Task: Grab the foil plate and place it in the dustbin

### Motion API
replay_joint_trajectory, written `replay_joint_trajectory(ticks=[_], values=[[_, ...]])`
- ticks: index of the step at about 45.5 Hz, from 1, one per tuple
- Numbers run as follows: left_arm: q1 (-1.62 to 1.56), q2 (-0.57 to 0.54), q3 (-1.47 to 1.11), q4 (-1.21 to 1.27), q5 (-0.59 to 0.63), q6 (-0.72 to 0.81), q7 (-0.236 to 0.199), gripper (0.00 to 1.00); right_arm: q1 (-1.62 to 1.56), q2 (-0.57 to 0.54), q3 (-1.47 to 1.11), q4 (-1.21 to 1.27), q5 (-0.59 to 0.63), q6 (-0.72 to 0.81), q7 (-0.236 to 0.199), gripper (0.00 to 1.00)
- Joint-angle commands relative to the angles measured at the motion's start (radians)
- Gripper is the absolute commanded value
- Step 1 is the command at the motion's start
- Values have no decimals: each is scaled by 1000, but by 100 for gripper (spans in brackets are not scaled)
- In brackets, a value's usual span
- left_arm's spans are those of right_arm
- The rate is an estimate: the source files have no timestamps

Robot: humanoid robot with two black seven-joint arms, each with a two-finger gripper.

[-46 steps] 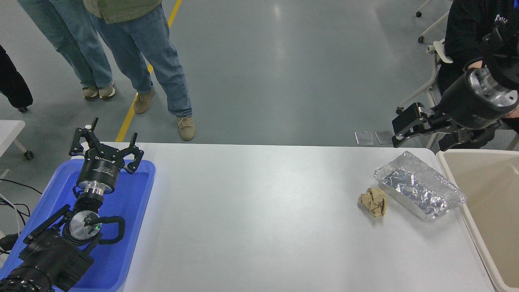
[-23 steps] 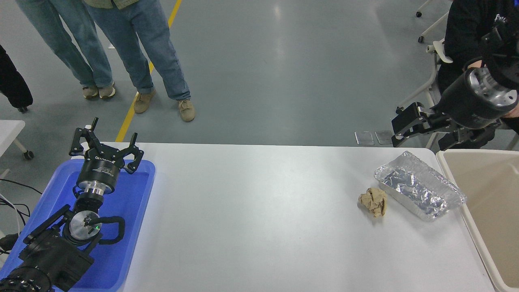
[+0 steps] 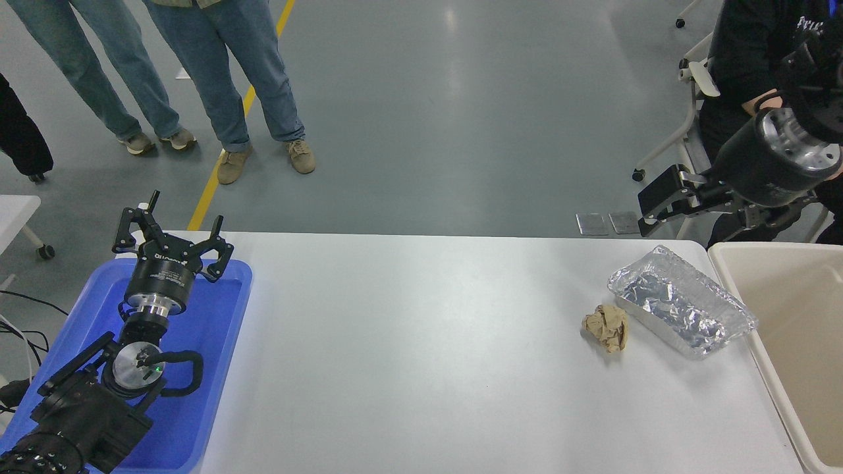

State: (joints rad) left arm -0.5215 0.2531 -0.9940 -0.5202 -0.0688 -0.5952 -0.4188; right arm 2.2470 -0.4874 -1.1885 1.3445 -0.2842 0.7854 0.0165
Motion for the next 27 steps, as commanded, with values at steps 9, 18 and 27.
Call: replay_joint_trajectory(ticks=[9, 18, 27], values=[[0, 0, 0, 0, 0, 0, 0, 100, 5, 0, -49, -28, 2, 0, 2, 100], [0, 0, 0, 0, 0, 0, 0, 100, -9, -3, -66, -42, -1, 0, 2, 100], [0, 0, 0, 0, 1, 0, 0, 100, -144, -3, -86, -217, 17, 0, 0, 100]])
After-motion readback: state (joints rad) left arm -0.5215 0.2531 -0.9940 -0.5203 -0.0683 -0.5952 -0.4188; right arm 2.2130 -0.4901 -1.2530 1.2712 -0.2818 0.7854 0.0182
